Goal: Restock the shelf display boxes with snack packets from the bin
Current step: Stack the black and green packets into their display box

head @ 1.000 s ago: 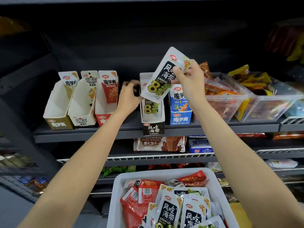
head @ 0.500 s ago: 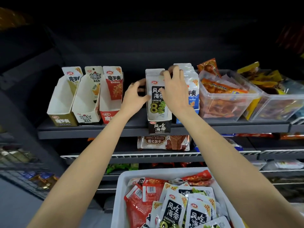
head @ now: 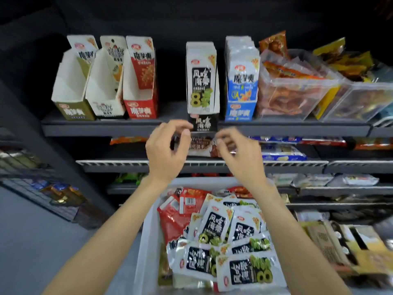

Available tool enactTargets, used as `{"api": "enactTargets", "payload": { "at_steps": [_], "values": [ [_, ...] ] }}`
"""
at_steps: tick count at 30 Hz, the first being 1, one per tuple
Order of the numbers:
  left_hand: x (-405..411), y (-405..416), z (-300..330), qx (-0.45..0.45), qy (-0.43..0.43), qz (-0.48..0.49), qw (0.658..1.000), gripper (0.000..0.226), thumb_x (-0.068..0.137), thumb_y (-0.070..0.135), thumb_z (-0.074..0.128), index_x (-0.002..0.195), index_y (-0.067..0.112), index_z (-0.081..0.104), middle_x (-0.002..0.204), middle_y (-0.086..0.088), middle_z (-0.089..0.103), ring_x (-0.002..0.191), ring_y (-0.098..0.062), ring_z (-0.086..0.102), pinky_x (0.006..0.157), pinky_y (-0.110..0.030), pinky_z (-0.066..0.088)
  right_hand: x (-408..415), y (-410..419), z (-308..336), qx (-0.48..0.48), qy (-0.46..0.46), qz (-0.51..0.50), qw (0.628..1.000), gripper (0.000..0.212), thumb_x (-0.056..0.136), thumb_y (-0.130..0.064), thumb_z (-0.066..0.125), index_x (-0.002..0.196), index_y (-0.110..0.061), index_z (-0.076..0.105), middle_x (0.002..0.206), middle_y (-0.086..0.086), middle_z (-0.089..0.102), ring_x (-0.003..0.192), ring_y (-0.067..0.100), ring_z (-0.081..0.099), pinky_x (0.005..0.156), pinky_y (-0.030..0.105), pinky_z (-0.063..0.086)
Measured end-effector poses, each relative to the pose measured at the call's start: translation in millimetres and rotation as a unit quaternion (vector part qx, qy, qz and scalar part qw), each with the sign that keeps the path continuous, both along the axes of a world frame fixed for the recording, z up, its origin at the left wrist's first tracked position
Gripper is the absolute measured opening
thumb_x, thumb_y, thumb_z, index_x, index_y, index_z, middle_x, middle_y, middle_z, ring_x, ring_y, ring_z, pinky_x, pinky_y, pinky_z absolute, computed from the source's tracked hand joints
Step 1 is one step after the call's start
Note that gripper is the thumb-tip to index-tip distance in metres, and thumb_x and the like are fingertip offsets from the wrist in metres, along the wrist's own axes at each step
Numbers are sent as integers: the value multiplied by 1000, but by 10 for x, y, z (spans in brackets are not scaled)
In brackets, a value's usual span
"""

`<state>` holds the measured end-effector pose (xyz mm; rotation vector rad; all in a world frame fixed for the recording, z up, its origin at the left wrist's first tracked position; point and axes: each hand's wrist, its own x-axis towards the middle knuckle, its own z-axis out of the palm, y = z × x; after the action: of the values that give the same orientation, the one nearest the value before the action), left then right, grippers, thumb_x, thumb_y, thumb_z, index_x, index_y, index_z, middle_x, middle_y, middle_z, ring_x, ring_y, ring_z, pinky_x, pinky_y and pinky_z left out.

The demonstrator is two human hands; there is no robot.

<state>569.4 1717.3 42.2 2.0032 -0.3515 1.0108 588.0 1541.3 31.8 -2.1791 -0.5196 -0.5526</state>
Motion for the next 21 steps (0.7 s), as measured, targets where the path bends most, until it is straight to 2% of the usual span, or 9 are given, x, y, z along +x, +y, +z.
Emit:
{"api": "enactTargets", "payload": {
  "at_steps": [3, 6, 9, 11, 13, 15, 18, 21],
  "values": [
    [-312, 10, -361, 39, 190, -75, 978, 13, 89, 24, 54, 97, 21, 65, 82, 17, 63, 77, -5, 62, 74, -28, 51, -244, -169, -496, -84, 144, 25, 986, 11, 89, -16, 60, 99, -19, 64, 86, -8, 66, 79, 9, 64, 72, 33, 55],
    [-553, 3, -765, 156, 379, -109, 905, 23, 86, 29, 65, 108, 27, 62, 99, 15, 66, 91, 2, 57, 86, -27, 48, -436, -308, -876, -149, 259, 38, 954, 20, 88, -21, 63, 108, -21, 62, 105, -1, 65, 98, 15, 61, 84, 36, 52],
    [-763, -15, -1022, 278, 459, -153, 829, 46, 78, 50, 69, 117, 30, 55, 119, 14, 56, 107, -5, 49, 92, -29, 43, -558, -332, -1054, -282, 303, 82, 907, 59, 85, -41, 66, 137, -30, 41, 137, -3, 44, 128, 20, 37, 105, 34, 34],
    [-881, -50, -1112, 348, 504, -176, 771, 59, 73, 57, 69, 122, 29, 50, 124, 13, 48, 113, -8, 43, 88, -26, 39, -597, -268, -1083, -339, 293, 131, 884, 82, 79, -48, 69, 146, -34, 24, 147, -4, 28, 135, 21, 22, 113, 37, 21],
    [-965, -97, -1187, 407, 521, -178, 729, 64, 71, 58, 70, 122, 29, 46, 127, 10, 45, 114, -12, 41, 90, -29, 39, -598, -199, -1116, -390, 279, 126, 869, 94, 76, -52, 70, 149, -32, 15, 149, -1, 24, 136, 24, 19, 114, 39, 18],
    [-989, -129, -1226, 432, 521, -166, 718, 63, 71, 56, 71, 120, 28, 44, 126, 7, 46, 115, -15, 42, 93, -33, 40, -561, -171, -1154, -434, 284, 74, 852, 102, 71, -59, 70, 149, -24, 15, 145, 5, 31, 131, 28, 26, 111, 38, 22],
    [-932, -84, -1236, 457, 510, -118, 719, 66, 72, 61, 67, 122, 25, 43, 123, 4, 51, 111, -18, 46, 90, -33, 42, -514, -203, -1186, -465, 297, 12, 834, 100, 67, -70, 65, 141, -12, 31, 137, 7, 43, 122, 28, 35, 107, 37, 29],
    [-867, 17, -1275, 431, 493, -35, 755, 70, 75, 67, 60, 127, 23, 42, 128, 1, 48, 118, -20, 45, 94, -34, 43, -468, -292, -1187, -434, 302, -41, 848, 90, 69, -71, 63, 132, -11, 42, 128, 8, 52, 118, 27, 39, 101, 36, 31]
  ]
}}
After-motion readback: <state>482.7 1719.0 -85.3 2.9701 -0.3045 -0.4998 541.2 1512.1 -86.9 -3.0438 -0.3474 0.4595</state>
